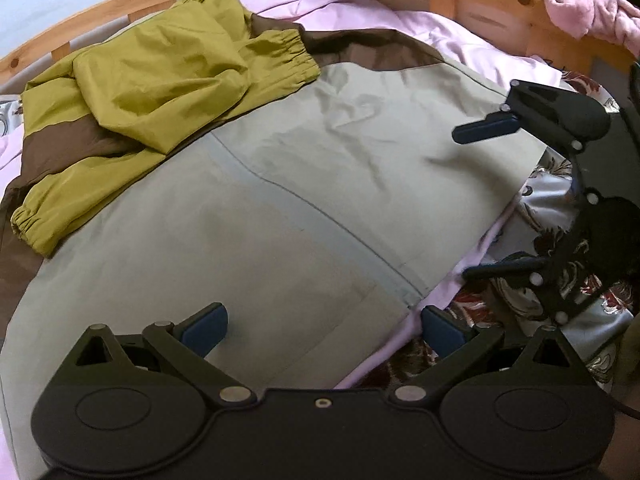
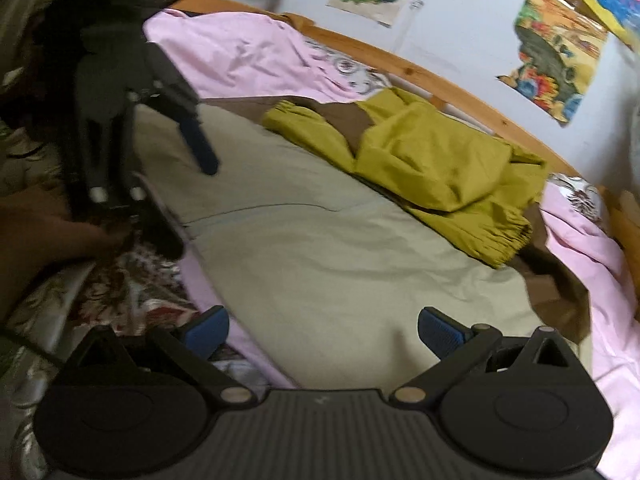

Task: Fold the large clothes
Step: 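Move both tools to the edge of the khaki jacket body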

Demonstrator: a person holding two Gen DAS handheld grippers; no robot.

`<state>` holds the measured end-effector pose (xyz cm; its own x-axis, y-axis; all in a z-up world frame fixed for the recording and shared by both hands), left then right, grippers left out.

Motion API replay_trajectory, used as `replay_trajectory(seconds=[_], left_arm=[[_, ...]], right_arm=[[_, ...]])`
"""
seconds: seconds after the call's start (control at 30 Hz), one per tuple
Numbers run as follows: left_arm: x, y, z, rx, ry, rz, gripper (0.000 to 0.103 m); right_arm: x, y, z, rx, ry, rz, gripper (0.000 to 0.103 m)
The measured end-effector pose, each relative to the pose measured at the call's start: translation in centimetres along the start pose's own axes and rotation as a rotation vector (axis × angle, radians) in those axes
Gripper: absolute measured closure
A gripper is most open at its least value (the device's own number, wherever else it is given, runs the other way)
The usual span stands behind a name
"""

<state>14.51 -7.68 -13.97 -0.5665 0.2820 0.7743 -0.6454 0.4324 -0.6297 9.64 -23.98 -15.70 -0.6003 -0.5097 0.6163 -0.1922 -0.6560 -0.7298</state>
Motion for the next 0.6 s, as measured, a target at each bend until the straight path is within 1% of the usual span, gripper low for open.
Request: replay_trajectory(seconds=[0.07,0.13,0.2,0.27,0.33,0.47,0.53,0.6], left_arm=[[0.0,0.0,-0.2,0.009,0.005,0.0,0.001],[0.0,-0.1,-0.2,0.008,0.006,-0.004,0.001],[0.1,-0.2,-0.3,0.013,0.006,-0.005,0.001],[0.1,-0.3,-0.2,0.025,0.01,-0.005,0.001],[0.3,-0.4,-0.1,0.034,0.02,0.0,0.001],[0.3,-1.1,0.6,0.027,0.035,0.025,0.001],[-0.1,-1.5,1.1,0.004,0.015,0.024,0.001],[-0.4,-1.8,1.2,-0.027,-0.029,0.026,0.004]], right_arm=[[-0.3,0.1,0.2,0.016,0.031,-0.012,0.0],[-0.8,0.4,0.6,0.027,0.095,-0.041,0.0],[-1.0,0.5,0.8,0.021,0.11,-0.033,0.0],[-0.3,-0.1,1.4,0.013,0.138,0.014,0.001],[0.7,-1.0,2.4,-0.023,0.16,0.071,0.001],[1.6,-2.0,3.8,-0.059,0.197,0.128,0.001],[1.9,-2.4,4.4,-0.089,0.205,0.152,0.001],[2.2,-2.8,5.0,-0.125,0.21,0.173,0.001]])
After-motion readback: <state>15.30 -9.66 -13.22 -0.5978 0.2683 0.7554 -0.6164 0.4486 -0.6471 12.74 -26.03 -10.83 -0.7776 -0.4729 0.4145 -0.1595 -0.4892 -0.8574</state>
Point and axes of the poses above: each gripper's, at about its wrist camera, not at the fingertips, and x roughly against the way its jaws point, z to its right, y to its underside, the point moved 9 cm from there along -x, roughly the way its jaws point, and after that the axes turned 5 degrees about -y, right-handed, at the moved point
